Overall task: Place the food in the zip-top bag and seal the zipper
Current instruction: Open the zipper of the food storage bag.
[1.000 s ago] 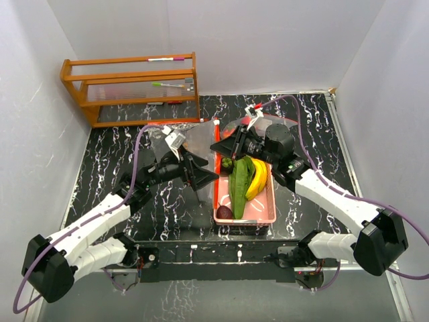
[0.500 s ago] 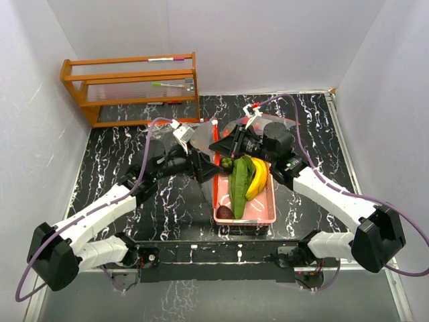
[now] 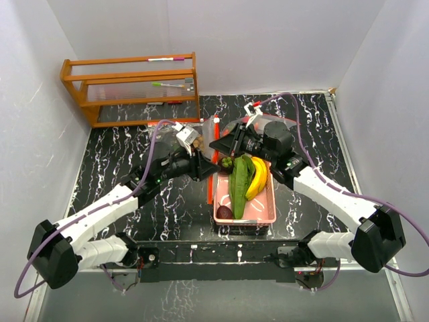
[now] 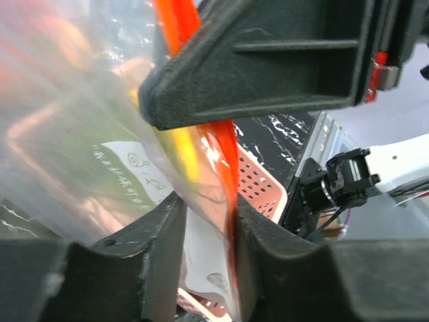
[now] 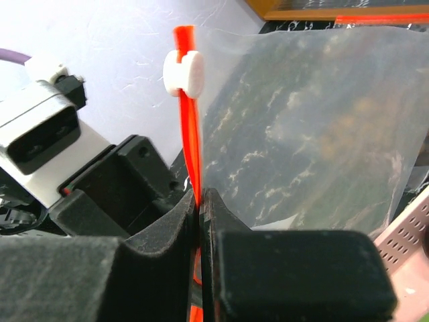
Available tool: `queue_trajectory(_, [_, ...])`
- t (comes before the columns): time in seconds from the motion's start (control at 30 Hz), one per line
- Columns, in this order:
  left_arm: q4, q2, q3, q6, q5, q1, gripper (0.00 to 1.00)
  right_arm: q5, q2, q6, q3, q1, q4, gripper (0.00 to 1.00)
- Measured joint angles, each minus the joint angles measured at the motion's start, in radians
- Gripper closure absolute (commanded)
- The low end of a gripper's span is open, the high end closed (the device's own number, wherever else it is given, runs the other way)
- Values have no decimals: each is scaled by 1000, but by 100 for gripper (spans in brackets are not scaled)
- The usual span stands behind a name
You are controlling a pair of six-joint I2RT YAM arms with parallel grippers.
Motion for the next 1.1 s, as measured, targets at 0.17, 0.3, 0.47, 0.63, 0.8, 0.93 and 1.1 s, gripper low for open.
queue_trajectory(0.17, [-11, -40, 0, 19, -1, -1, 100, 20, 0, -4, 0, 0, -7, 75])
queue_trajectory(0.3, [-25, -60, 2, 40, -1, -2, 100, 20, -6, -9, 0, 0, -12, 42])
queue_trajectory(0.47, [-45, -72, -1, 47, -11, -2, 100, 39, -71, -40, 0, 0, -56, 31])
queue_trajectory(0.63, [-11, -127, -40, 22, 1, -2, 100, 51, -169, -69, -5, 0, -58, 44])
queue_trajectory(0.8, [54, -161, -70, -23, 49, -2, 100, 42, -182, -82, -18, -3, -51, 65])
queue_trajectory(0.93, [132, -172, -87, -58, 102, -2, 100, 10, -141, -72, -21, -11, -41, 67])
queue_trajectory(1.1, [183, -177, -108, -87, 142, -2, 100, -9, -121, -47, -39, -27, -11, 67])
